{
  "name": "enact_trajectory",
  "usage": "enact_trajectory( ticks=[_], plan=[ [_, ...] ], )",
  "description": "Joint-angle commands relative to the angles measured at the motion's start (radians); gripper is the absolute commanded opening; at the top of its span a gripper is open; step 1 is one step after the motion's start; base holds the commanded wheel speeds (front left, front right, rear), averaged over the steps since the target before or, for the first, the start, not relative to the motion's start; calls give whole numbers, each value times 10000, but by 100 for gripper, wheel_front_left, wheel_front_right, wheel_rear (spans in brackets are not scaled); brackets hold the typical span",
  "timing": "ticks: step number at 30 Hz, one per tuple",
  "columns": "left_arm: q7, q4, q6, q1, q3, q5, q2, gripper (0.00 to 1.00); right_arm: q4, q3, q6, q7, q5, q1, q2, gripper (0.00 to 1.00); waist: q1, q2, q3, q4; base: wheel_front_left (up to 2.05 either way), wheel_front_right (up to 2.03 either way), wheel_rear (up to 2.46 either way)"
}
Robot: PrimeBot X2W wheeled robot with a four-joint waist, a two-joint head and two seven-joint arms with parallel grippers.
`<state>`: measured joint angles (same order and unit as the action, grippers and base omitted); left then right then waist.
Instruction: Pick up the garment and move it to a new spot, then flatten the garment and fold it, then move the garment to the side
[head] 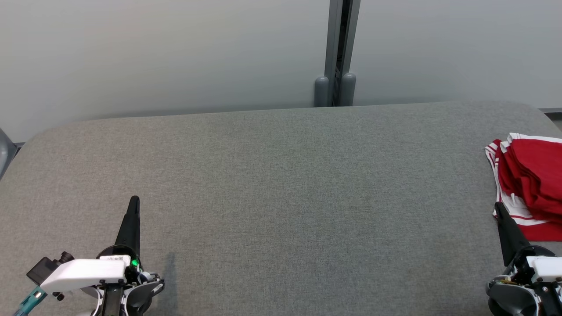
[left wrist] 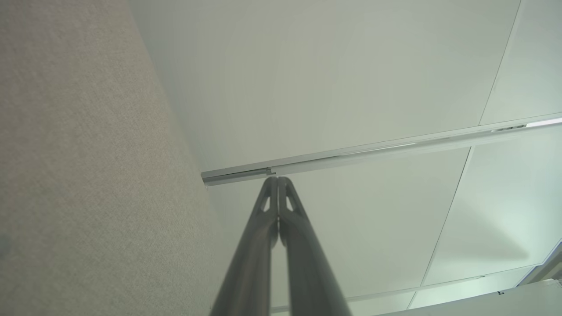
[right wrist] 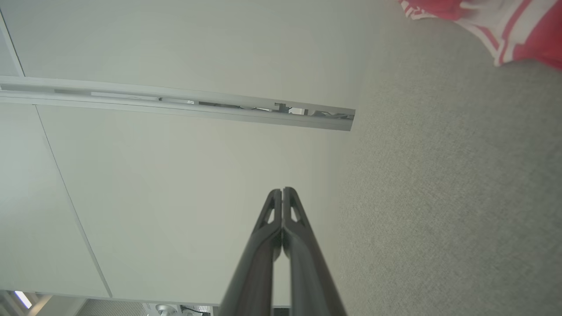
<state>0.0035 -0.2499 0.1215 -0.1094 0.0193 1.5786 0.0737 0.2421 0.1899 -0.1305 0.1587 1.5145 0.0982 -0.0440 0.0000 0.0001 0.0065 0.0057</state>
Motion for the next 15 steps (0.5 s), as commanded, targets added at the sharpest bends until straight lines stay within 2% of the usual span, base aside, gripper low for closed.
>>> enact_trajectory(
  ticks=[1, 15],
  plan=[
    [48, -20, 53, -186, -60, 209, 36, 0, 12, 74, -4, 73, 225, 133, -102, 0, 0, -1, -6, -6, 0, 0, 0],
    [210, -93, 142, -251, -160, 726, 18, 0, 34, 163, -4, 254, 911, 131, -106, 0, 0, -1, -51, -57, 0, 0, 0]
  ],
)
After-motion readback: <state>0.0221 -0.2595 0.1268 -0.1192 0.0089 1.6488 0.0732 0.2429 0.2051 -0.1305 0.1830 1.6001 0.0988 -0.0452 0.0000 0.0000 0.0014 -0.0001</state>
